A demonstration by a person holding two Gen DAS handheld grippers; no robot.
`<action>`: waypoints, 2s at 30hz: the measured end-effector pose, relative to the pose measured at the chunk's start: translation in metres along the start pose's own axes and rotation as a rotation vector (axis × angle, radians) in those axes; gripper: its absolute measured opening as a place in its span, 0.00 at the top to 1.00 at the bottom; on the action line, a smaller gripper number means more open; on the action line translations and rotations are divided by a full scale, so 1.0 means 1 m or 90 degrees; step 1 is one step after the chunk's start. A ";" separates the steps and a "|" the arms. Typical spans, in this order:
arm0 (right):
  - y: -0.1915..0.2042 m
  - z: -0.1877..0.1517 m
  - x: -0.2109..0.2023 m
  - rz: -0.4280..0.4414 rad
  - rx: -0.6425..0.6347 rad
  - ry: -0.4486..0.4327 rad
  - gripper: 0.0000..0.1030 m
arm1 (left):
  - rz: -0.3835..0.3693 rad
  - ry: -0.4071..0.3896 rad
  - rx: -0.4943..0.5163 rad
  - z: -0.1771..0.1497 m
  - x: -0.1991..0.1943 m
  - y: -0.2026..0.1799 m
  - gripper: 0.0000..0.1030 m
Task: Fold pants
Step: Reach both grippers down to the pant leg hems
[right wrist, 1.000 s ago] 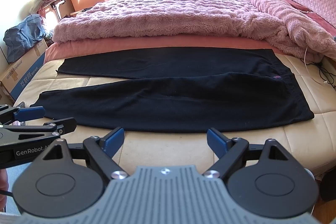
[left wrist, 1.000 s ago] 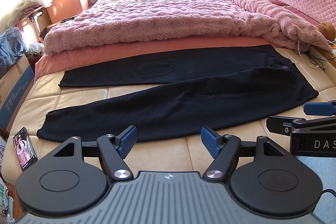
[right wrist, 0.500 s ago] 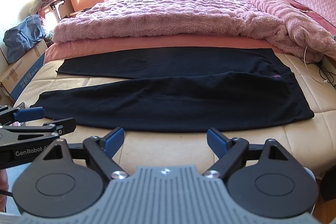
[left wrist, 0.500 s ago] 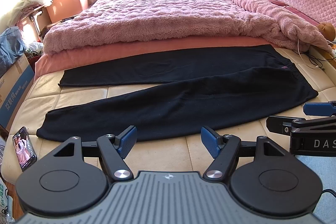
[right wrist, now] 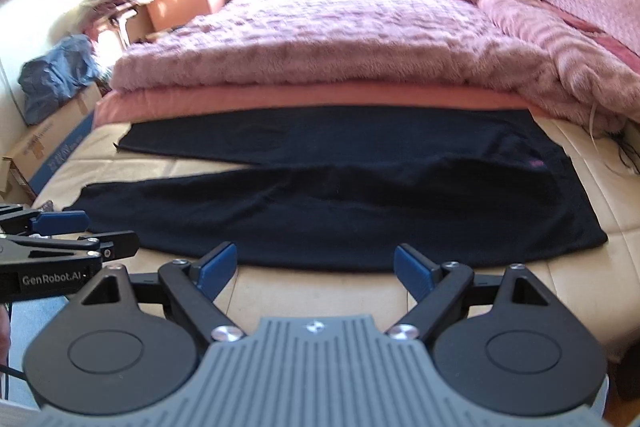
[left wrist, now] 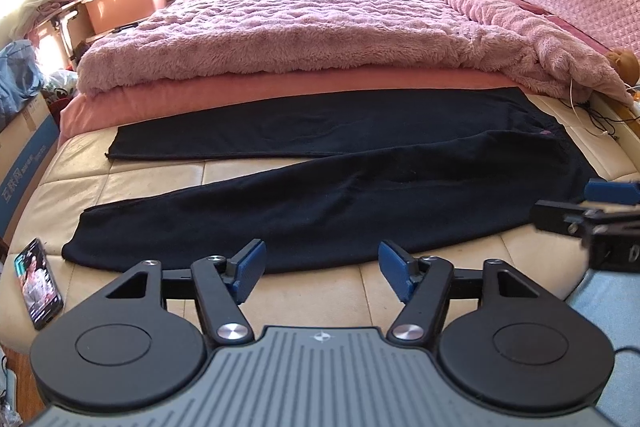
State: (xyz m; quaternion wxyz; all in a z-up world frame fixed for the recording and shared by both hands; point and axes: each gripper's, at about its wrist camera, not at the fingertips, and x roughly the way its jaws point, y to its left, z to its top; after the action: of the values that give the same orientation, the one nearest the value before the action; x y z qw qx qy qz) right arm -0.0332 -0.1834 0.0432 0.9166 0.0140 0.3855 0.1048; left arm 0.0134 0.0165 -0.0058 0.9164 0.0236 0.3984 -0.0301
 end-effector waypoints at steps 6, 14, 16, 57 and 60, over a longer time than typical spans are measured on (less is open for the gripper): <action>-0.033 0.012 0.015 -0.015 -0.039 -0.052 0.20 | -0.030 -0.002 0.022 0.009 0.024 0.025 0.38; -0.108 0.026 0.058 -0.054 -0.092 -0.059 0.20 | -0.052 -0.011 0.190 0.008 0.069 0.046 0.42; -0.124 0.026 0.070 -0.063 -0.126 -0.050 0.20 | -0.043 0.006 0.249 0.003 0.080 0.048 0.42; -0.253 -0.023 0.146 -0.209 -0.480 0.231 0.52 | 0.209 0.155 0.666 -0.045 0.156 0.112 0.99; -0.254 -0.030 0.143 -0.201 -0.554 0.244 0.52 | 0.203 0.139 0.587 -0.028 0.149 0.115 0.99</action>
State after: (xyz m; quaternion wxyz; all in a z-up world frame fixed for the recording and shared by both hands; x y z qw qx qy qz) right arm 0.0886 -0.4044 -0.1053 0.7547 -0.4478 0.4651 0.1163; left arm 0.1031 0.1272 -0.1315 0.7566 0.4899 0.4288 -0.0603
